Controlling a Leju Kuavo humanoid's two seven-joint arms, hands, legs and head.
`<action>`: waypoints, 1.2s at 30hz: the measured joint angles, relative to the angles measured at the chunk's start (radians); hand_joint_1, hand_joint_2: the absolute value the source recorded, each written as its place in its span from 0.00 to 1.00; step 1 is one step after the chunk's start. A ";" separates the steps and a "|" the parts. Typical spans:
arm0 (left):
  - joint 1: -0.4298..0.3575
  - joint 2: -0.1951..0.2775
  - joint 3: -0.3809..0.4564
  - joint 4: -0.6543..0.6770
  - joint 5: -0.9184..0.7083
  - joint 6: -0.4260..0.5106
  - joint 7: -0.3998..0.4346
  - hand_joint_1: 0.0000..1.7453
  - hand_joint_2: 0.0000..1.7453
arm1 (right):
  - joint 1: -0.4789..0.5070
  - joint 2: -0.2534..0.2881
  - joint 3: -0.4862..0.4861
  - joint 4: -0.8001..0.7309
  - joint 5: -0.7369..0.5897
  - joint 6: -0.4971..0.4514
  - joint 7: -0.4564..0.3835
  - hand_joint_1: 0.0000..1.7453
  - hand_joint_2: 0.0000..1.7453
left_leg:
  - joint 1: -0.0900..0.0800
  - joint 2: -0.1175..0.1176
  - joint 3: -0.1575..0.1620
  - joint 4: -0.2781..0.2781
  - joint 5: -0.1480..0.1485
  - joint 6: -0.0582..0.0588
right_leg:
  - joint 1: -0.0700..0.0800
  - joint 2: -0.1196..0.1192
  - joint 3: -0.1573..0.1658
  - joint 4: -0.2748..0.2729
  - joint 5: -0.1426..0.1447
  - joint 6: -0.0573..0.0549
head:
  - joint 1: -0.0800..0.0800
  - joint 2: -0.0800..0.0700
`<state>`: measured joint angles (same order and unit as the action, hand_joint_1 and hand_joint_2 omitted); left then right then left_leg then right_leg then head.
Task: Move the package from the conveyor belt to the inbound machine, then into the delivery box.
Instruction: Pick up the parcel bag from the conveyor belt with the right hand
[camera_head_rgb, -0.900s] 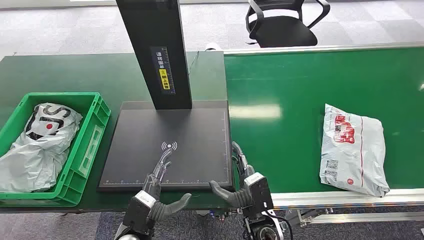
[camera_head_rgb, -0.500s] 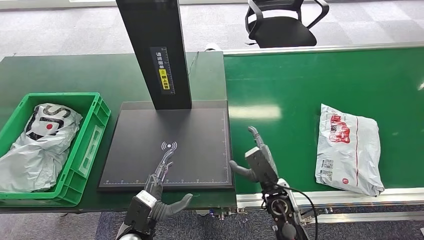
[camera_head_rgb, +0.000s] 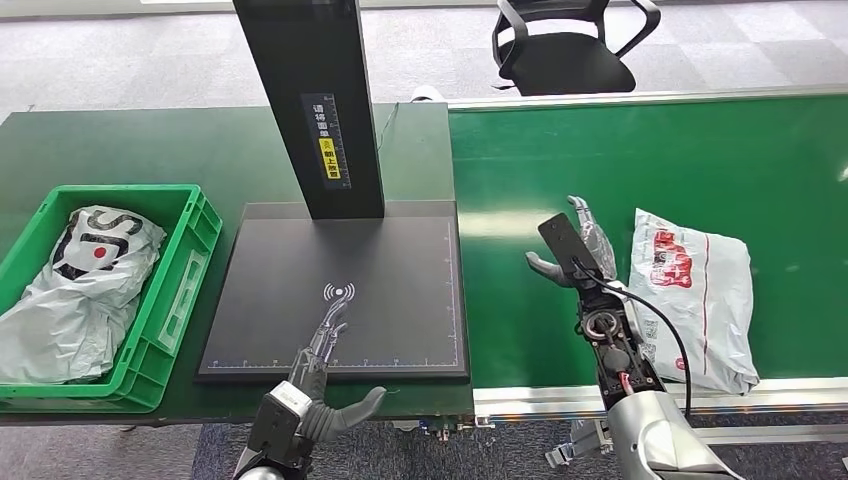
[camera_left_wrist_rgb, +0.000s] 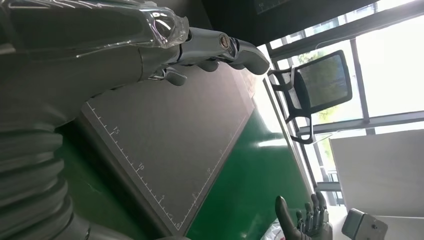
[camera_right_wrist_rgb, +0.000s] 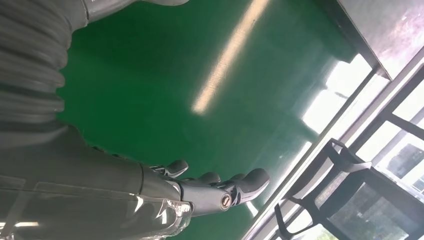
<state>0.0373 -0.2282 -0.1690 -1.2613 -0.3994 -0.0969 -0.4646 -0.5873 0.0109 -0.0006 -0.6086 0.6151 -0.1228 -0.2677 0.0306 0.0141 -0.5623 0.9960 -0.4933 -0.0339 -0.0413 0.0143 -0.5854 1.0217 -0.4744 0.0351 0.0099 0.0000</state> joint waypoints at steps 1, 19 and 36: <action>0.000 0.000 -0.001 0.000 0.000 0.000 0.000 0.00 1.00 | -0.004 -0.001 -0.001 0.008 0.007 -0.008 0.004 0.00 1.00 | 0.000 0.000 0.000 0.000 0.000 0.000 | 0.000 0.000 0.000 0.000 0.000 0.000 | 0.000 0.000; 0.006 0.002 0.000 -0.007 0.025 -0.009 0.000 0.00 1.00 | -0.241 -0.113 0.261 0.284 0.764 -0.008 0.810 0.00 1.00 | -0.001 -0.001 0.000 0.000 0.001 0.001 | -0.001 0.000 0.000 0.000 0.001 0.001 | 0.000 0.000; 0.032 0.002 0.001 -0.047 0.024 -0.006 0.012 0.00 1.00 | -0.260 -0.135 0.330 0.333 0.817 0.051 0.899 0.00 1.00 | -0.001 -0.001 -0.001 0.000 0.001 0.001 | -0.001 0.000 0.000 0.000 0.001 0.001 | 0.000 0.000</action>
<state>0.0694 -0.2258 -0.1678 -1.3086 -0.3752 -0.1028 -0.4524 -0.8478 -0.1245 0.3298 -0.2757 1.4324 -0.0722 0.6311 0.0293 0.0132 -0.5630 0.9964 -0.4927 -0.0330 -0.0425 0.0139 -0.5851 1.0218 -0.4738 0.0360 0.0099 0.0000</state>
